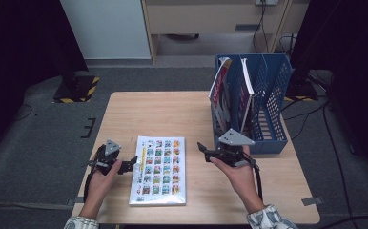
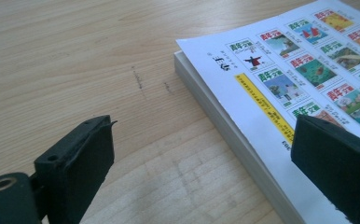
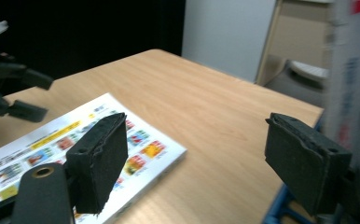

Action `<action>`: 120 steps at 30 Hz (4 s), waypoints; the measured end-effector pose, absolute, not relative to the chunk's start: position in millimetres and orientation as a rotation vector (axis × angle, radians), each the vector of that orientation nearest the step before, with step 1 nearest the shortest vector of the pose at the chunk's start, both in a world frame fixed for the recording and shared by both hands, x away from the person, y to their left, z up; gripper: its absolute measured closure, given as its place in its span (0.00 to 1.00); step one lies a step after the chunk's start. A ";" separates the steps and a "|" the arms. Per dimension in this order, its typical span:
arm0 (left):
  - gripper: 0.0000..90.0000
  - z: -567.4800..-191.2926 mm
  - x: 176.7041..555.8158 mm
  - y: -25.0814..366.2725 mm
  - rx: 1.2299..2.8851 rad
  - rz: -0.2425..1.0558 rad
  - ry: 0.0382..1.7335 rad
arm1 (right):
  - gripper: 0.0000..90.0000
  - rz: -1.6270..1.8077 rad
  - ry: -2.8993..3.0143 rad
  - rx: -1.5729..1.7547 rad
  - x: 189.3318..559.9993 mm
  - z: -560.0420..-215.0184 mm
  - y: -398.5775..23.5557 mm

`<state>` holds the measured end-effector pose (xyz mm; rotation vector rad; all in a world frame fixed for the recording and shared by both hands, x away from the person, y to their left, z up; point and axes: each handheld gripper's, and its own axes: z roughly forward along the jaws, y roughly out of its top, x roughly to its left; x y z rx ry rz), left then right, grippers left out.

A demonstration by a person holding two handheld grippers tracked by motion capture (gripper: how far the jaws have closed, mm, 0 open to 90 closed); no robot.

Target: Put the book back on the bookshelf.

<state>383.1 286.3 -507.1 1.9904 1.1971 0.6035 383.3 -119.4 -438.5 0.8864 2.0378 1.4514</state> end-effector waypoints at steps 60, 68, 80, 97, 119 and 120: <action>0.06 -520.3 391.2 262.9 2.065 0.469 1.201 | 0.12 1.207 2.535 0.906 399.8 -528.6 -25.1; 0.06 -523.8 393.9 243.8 2.053 0.423 1.201 | 0.12 1.242 2.537 0.947 399.3 -532.1 -30.4; 0.05 -531.3 395.9 244.5 1.976 0.313 1.253 | 0.12 1.299 2.525 1.013 398.7 -537.3 -33.7; 0.24 -521.8 391.9 249.6 1.958 0.295 1.305 | 0.12 1.303 2.547 1.037 397.3 -537.8 -33.8; 0.43 -496.2 380.1 237.2 1.895 0.288 1.208 | 0.11 1.310 2.546 1.039 397.4 -538.0 -33.9; 0.42 -496.2 380.1 237.2 1.895 0.288 1.208 | 0.11 1.310 2.546 1.039 397.4 -538.0 -33.9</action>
